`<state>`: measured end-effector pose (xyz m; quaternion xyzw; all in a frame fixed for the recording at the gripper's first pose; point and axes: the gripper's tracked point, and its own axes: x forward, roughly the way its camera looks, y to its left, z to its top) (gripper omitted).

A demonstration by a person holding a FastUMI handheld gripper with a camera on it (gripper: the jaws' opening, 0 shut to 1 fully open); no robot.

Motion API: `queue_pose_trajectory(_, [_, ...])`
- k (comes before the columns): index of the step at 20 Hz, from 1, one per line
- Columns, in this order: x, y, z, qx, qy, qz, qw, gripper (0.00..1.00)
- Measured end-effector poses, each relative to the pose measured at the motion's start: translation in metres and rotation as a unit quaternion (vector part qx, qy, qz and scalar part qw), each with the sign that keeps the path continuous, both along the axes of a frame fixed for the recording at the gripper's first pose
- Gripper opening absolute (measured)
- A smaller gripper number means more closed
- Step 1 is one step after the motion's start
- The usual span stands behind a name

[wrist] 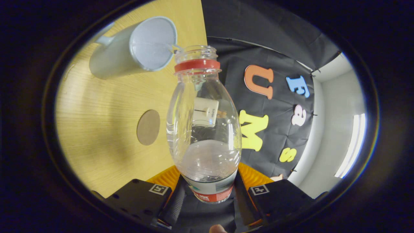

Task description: Take the bottle from table, then pour the juice into the cup, finally place the bottle on the coaster

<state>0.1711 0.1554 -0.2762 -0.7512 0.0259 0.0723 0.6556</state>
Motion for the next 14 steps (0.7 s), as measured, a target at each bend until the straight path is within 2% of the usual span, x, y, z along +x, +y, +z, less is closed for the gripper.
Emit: queue_pose_trajectory(14, [-0.002, 0.004, 0.023, -0.018, -0.018, 0.009, 1.0, 0.77])
